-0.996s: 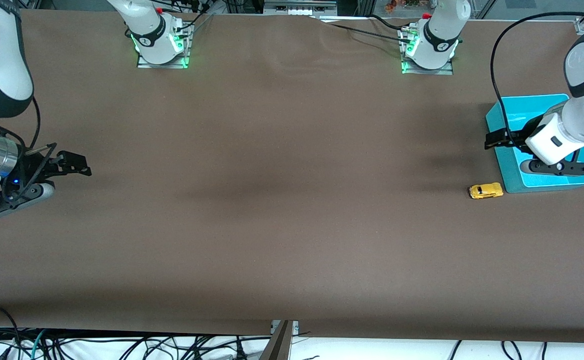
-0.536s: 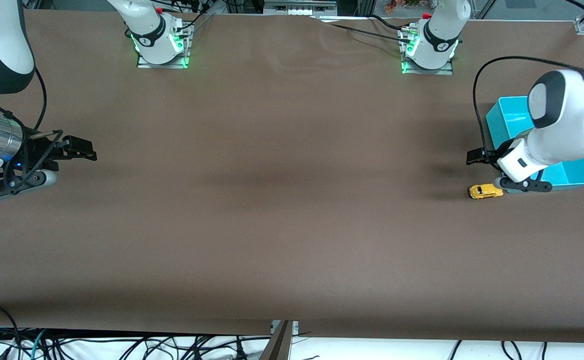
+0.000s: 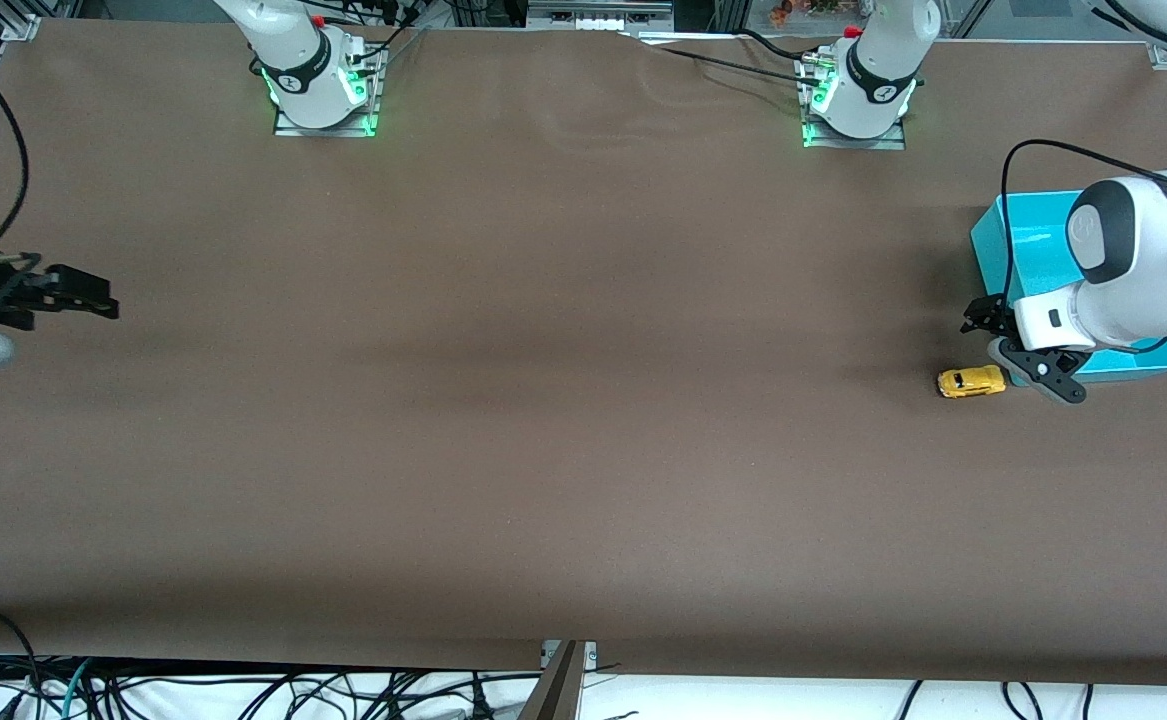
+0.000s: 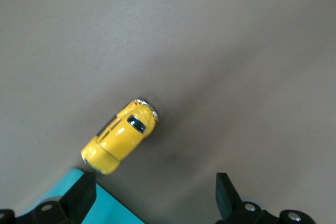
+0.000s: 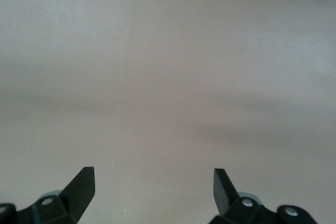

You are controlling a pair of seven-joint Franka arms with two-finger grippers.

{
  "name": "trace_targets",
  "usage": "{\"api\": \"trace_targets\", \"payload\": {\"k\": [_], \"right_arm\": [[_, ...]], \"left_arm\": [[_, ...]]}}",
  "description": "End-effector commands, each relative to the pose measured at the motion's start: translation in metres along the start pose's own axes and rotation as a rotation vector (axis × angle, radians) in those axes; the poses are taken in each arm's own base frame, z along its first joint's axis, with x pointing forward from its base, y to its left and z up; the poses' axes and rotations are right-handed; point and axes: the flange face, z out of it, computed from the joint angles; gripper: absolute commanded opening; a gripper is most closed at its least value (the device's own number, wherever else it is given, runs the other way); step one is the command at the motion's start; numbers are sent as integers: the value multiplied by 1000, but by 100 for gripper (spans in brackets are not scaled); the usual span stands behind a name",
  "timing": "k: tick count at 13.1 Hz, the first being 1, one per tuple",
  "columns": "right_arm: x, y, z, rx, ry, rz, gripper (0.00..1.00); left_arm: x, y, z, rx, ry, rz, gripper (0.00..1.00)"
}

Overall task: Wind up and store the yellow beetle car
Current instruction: 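Lower the left gripper onto the car beside the bin and grasp, then lift the car with the left gripper and lower it into the bin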

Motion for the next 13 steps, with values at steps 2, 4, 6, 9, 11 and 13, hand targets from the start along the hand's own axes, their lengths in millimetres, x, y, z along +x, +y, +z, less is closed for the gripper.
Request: {"api": "trace_targets", "payload": {"k": [2,4,6,9,11,13], "right_arm": [[-17,-13,-15,-50,-24,13,100],[-27,-14,-12,-48,-52,29,100],[-39,-13,-8,-43,-72,33,100],[-47,-13,-8,-35,-92,44,100],[-46,-13,-7,-26,-91,54,100],[-46,-16,-7,-1,-88,104,100]], "left_arm": [[4,-20,37,87,-12,346,99],[2,-19,57,67,-50,518,99],[-2,-20,75,76,-48,603,100],[-7,-23,91,66,-47,654,100],[-11,-25,95,59,-47,665,100],[-10,-25,95,62,-48,667,69]]}}
